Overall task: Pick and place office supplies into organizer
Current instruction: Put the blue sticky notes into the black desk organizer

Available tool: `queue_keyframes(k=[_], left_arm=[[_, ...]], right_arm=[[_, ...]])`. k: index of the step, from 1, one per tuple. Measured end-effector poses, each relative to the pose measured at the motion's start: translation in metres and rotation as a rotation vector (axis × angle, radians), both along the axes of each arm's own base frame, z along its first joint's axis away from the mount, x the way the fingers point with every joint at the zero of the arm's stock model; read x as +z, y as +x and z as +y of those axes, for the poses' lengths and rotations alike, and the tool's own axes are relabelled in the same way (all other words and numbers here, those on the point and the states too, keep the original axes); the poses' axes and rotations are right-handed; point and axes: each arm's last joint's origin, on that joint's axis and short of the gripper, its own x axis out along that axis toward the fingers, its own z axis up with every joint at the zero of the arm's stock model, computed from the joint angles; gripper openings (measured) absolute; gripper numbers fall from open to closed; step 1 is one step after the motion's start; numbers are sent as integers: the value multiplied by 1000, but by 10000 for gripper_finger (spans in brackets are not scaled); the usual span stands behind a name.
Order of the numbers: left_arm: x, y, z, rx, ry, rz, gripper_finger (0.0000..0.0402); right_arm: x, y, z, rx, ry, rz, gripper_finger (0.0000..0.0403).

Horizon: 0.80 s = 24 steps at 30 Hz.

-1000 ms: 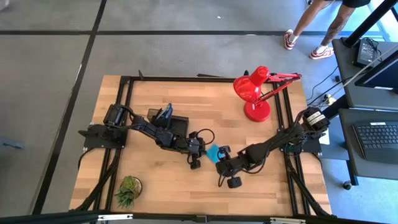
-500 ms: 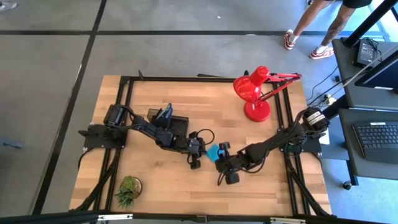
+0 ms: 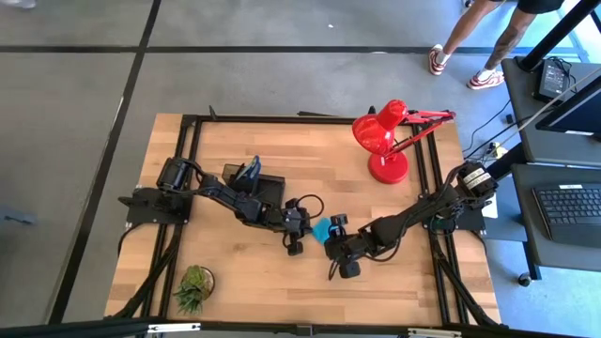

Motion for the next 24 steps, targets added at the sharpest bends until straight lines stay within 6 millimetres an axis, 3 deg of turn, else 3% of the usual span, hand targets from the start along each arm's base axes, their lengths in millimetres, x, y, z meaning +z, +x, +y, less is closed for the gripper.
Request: queue_keyframes(k=[7,12,24], left_arm=[[0,0,0,2,1,-1,38],[0,0,0,2,1,-1,40],[0,0,0,3,1,-2,39]], right_arm=[[-25,-1,5,57,-185,44,155],[-40,0,9,55,-226,77,155],[-45,-3,11,34,-364,50,155]])
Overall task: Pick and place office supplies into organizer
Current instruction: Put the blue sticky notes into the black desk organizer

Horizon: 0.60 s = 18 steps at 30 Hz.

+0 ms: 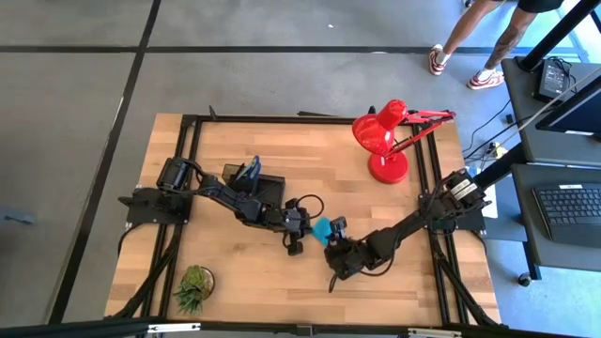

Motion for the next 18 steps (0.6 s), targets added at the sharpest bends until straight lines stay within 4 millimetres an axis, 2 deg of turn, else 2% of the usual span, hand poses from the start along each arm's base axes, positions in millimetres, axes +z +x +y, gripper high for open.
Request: queue_keyframes(k=[8,18], left_arm=[[0,0,0,-7,-8,-2,42],[0,0,0,-4,-18,-5,43]], right_arm=[[-13,4,-2,-68,-58,-45,155],[-14,7,-3,-137,-30,-116,155]])
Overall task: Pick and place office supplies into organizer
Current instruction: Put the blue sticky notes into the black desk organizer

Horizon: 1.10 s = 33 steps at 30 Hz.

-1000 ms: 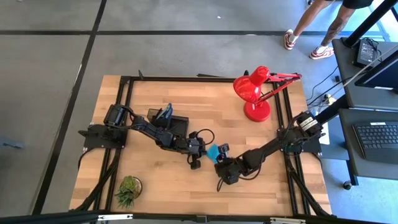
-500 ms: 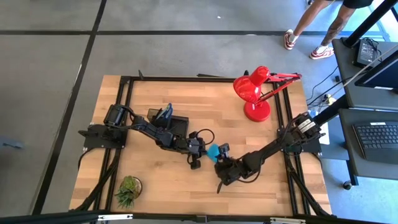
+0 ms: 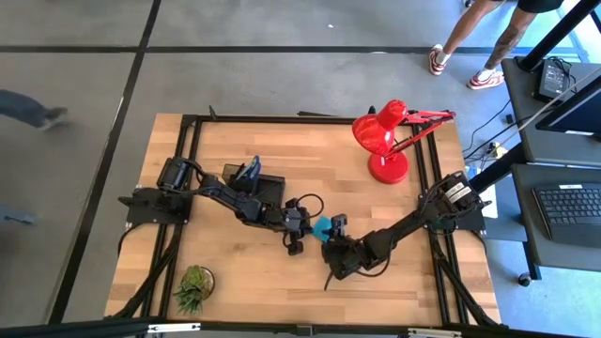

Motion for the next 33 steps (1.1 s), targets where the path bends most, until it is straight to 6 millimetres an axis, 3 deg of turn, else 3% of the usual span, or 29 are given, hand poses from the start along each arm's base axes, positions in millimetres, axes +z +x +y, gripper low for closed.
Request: queue_keyframes(k=[17,33], left_arm=[[0,2,7,104,-120,-7,44],[1,2,7,78,-114,-8,43]], right_arm=[[1,11,-12,-122,114,-95,155],[-1,4,-26,-118,30,64,155]])
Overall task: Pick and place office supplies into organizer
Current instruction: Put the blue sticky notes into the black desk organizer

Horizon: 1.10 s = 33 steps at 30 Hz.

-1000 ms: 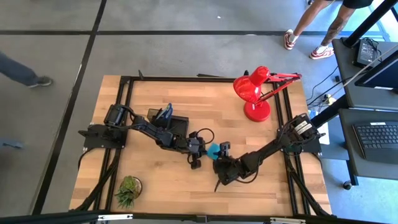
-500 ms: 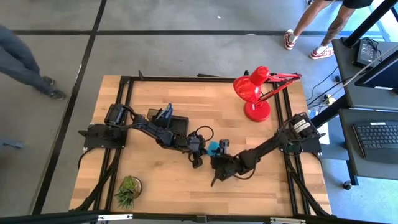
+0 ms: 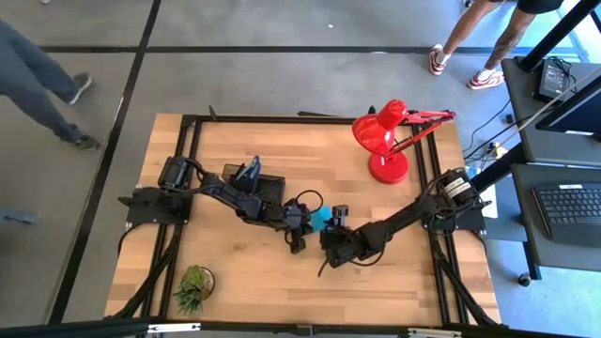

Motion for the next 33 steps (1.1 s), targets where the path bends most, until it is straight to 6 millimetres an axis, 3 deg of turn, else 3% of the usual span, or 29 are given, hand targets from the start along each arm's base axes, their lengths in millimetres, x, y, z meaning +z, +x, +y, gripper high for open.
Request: queue_keyframes(k=[7,12,16,23,33], left_arm=[[24,-5,1,-60,95,-32,43],[44,-1,6,-3,251,-128,43],[43,4,18,3,271,-147,43],[19,6,36,36,250,-76,43],[-1,25,40,-3,181,-85,43]], right_arm=[[0,0,0,2,5,0,155],[0,0,0,3,9,-1,155],[0,0,0,1,1,-5,155],[0,0,0,2,0,-6,155],[0,0,0,4,-1,-7,155]])
